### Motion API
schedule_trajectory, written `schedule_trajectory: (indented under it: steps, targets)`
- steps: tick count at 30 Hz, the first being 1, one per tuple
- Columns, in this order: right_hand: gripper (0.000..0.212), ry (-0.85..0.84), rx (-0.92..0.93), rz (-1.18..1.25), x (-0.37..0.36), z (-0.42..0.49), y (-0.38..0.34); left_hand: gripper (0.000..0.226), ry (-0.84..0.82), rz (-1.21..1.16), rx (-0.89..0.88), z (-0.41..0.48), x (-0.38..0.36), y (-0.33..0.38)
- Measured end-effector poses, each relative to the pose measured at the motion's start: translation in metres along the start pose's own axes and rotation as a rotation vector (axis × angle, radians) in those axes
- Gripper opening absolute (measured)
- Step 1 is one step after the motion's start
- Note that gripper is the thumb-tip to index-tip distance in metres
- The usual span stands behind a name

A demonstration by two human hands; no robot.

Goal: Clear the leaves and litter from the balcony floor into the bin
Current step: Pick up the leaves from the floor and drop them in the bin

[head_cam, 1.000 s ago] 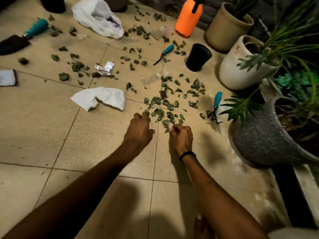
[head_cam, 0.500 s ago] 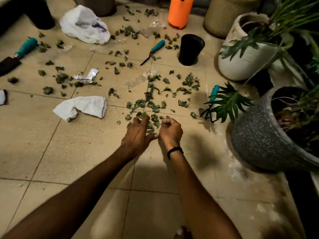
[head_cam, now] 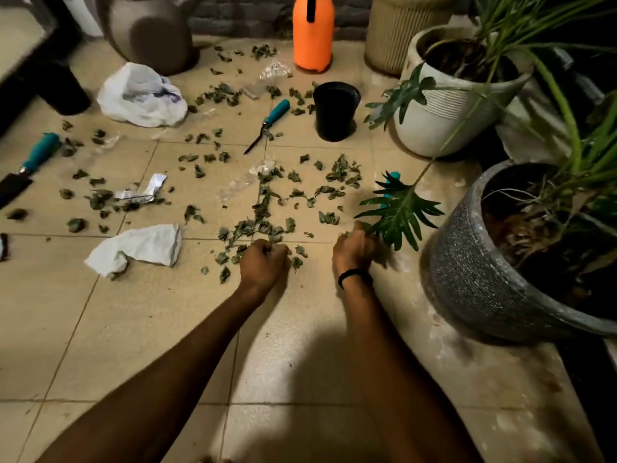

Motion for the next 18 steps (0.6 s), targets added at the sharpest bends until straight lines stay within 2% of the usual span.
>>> schedule_trajectory:
  steps: [2,5,7,9,12,15,16,18]
  targets:
    - [0.037,-0.085,-0.037,0.023,-0.012,0.005,0.011,0.033,-0.178,-0.405,0.234,0.000,-0.020,0.010]
    - [0.028,-0.086,-0.032,0.030,-0.016,0.000,0.015,0.017,-0.543,-0.885,0.575,-0.008,-0.054,0.031]
    - [0.020,-0.056,0.017,0.031,-0.013,-0.002,0.017,0.016,-0.638,-1.082,0.667,-0.002,-0.065,0.041]
    - [0.023,-0.037,-0.026,0.124,-0.006,-0.005,0.025,0.023,-0.666,-1.185,0.686,0.007,-0.071,0.045]
    - [0.029,0.014,-0.070,0.166,0.012,0.002,0.029,0.026,-0.675,-1.091,0.665,0.021,-0.080,0.048]
    - [0.019,-0.103,0.020,-0.063,0.026,0.015,0.014,0.034,-0.587,-0.713,0.546,0.036,-0.087,0.043]
    - [0.026,-0.179,0.040,-0.174,0.026,0.017,0.005,0.033,-0.533,-0.535,0.439,0.043,-0.088,0.043]
    - [0.040,-0.271,0.022,-0.303,0.019,0.023,-0.003,0.030,-0.382,-0.093,0.113,0.053,-0.088,0.051]
Point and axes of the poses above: each hand's wrist, its own z-axis towards the middle knuckle, its own x-axis out of the back of the hand, y = z × x, the point moved 8 cm from there along z, towards the middle knuckle, and after that the axes turned 12 degrees about x, right-handed, at the moved point
